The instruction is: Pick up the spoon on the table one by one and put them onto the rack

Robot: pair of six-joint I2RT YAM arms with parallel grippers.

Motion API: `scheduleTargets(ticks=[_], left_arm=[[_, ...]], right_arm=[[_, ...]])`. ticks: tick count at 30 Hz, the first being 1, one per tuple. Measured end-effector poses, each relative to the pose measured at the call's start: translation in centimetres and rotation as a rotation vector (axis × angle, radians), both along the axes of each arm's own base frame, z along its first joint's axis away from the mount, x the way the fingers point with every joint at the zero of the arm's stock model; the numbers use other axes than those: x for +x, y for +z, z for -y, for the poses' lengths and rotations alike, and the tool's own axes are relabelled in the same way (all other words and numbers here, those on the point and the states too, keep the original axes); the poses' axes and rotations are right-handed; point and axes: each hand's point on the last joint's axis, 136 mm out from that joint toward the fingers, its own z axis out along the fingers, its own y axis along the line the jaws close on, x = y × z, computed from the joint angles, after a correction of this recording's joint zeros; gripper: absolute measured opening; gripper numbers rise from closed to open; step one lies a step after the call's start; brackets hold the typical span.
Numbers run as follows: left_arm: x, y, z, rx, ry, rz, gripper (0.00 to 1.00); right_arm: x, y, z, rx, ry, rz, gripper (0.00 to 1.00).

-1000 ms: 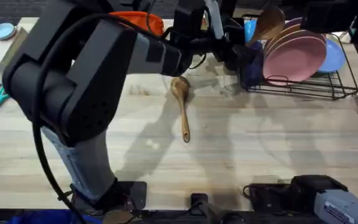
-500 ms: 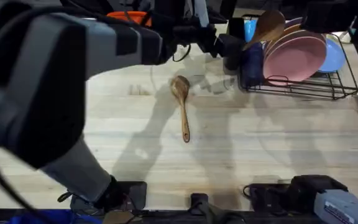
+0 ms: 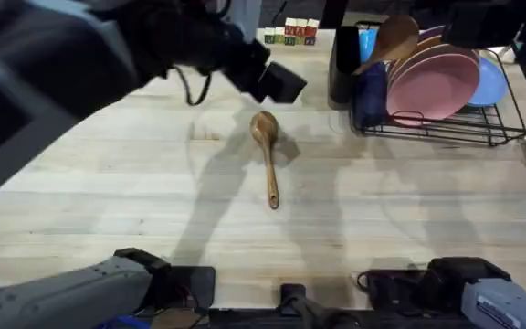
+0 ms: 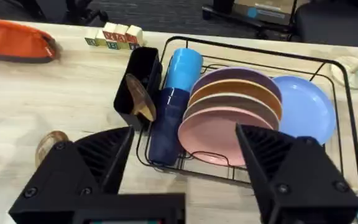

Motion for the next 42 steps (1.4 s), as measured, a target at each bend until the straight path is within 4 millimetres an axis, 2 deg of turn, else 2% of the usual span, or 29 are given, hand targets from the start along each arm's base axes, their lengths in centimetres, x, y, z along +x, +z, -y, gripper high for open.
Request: scheduleTargets(ticks=[7,12,15,19,26,32,33,37,42], left_arm=[[-4.6,-0.4,-2.6,0.087,0.034,-0.110,0.995],[-6.9,-0.4,-3.6,0.109,0.038,-0.160,0.995],[-7.1,-0.2,-3.7,0.087,0.075,-0.181,0.995],[-7.0,-0.5,-4.2,0.025,0.219,-0.273,0.995],[-9.0,-2.2,-5.7,-0.034,0.477,-0.510,0.995],[-9.0,-2.2,-5.7,-0.118,0.613,-0.590,0.995],[-8.7,-2.1,-5.6,-0.186,0.701,-0.635,0.995],[-8.3,-2.0,-5.7,-0.218,0.747,-0.646,0.995],[-8.2,-4.9,-4.1,-0.136,0.763,-0.720,0.995]], right_arm=[[0.0,0.0,0.0,0.000,0.000,0.000,0.993],[0.0,0.0,0.0,0.000,0.000,0.000,0.993],[0.0,0.0,0.0,0.000,0.000,0.000,0.993],[0.0,0.0,0.0,0.000,0.000,0.000,0.993],[0.0,0.0,0.0,0.000,0.000,0.000,0.993],[0.0,0.0,0.0,0.000,0.000,0.000,0.993],[0.0,0.0,0.0,0.000,0.000,0.000,0.993],[0.0,0.0,0.0,0.000,0.000,0.000,0.993],[0.0,0.0,0.0,0.000,0.000,0.000,0.993]])
